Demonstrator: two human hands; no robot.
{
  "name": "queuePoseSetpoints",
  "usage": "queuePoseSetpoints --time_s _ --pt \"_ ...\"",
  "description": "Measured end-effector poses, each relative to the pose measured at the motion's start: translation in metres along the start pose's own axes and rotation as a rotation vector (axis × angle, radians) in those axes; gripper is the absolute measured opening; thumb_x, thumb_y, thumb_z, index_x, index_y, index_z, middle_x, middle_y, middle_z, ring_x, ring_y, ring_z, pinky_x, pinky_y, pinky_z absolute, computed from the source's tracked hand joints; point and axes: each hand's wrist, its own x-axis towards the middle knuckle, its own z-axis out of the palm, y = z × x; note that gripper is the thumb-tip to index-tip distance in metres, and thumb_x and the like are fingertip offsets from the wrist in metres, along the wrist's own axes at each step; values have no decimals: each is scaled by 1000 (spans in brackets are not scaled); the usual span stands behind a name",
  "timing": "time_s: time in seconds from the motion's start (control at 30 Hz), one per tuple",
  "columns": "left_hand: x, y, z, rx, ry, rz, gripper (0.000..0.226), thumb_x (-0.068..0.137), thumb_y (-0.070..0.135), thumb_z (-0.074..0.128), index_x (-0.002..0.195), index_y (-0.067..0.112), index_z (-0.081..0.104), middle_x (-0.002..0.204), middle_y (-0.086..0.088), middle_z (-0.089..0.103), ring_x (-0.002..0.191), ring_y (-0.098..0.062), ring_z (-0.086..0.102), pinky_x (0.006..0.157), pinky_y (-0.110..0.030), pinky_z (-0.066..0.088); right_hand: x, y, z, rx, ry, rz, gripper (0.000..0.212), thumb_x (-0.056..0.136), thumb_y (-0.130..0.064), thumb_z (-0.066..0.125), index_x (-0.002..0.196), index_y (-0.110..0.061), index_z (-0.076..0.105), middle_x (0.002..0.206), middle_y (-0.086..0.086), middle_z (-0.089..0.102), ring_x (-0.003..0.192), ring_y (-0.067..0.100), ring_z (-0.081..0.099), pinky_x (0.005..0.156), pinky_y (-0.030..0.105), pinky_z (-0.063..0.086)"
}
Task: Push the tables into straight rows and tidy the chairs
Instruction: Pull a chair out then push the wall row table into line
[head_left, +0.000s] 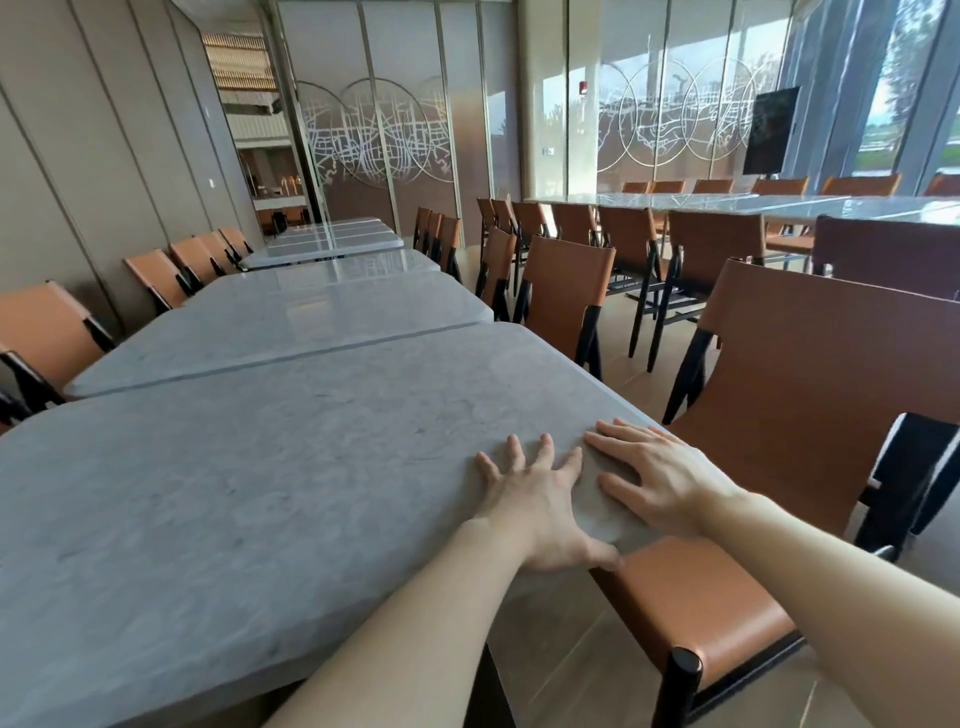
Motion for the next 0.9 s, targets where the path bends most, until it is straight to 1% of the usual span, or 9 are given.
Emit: queuePoseSetpoints --time_s 0.2,0.4,0.47,0.53,0.6,0.67,0.73,0.8,0.9 --pt "20 2 1 -10 5 -10 125 67 76 68 162 29 0 170 -11 -3 153 -44 -11 115 -73 -8 17 17 0 -3 -29 32 84 78 -73 17 153 -41 35 162 -16 29 151 6 22 124 34 22" --pt "38 3 4 -1 26 -21 126 65 79 67 162 30 4 169 -13 1 153 -46 -8 113 -75 -6 29 25 -1 20 -34 41 85 75 -72 19 152 -41 37 161 -16 30 150 5 23 123 32 22" --pt "37 5 4 -7 28 -19 123 67 83 63 162 27 8 169 -13 5 153 -46 -5 114 -75 -5 29 28 0 22 -33 67 76 82 -70 26 152 -42 37 160 -18 30 150 4 24 122 31 23" --pt "29 5 2 -56 70 4 109 72 84 54 158 24 26 166 -12 20 153 -43 8 118 -70 3 28 22 0 -14 -54 91 58 96 -57 38 152 -41 36 161 -17 30 150 6 24 122 33 22" --pt "13 0 1 -191 193 36 89 75 81 40 138 21 54 150 -8 49 145 -34 34 117 -54 23 32 11 2 0 -73 182 49 103 -46 37 150 -38 37 159 -11 35 149 12 29 122 37 21" --pt "-11 -17 -2 -266 235 59 75 82 75 39 129 20 60 146 -3 54 139 -25 43 112 -42 31 46 -8 9 5 -81 363 45 103 -40 32 144 -25 44 146 -1 45 139 24 40 115 46 31" --pt "-43 -51 1 -146 207 71 66 96 66 43 147 24 47 164 0 30 149 -19 29 122 -42 14 59 -39 18 -59 -128 494 51 98 -37 32 140 -13 48 139 12 46 129 35 44 107 52 39" --pt "-84 -96 5 -46 327 35 66 99 64 31 153 28 38 169 5 15 152 -17 21 124 -48 -4 56 -92 26 -132 -165 502 56 97 -37 30 144 -9 43 143 21 41 131 38 40 108 52 37" --pt "-154 -167 4 0 516 -279 75 91 63 8 149 29 42 168 7 16 152 -16 22 123 -51 -8 38 -189 35 -115 -52 174 51 104 -43 31 149 -17 33 157 17 26 143 34 30 115 47 31"
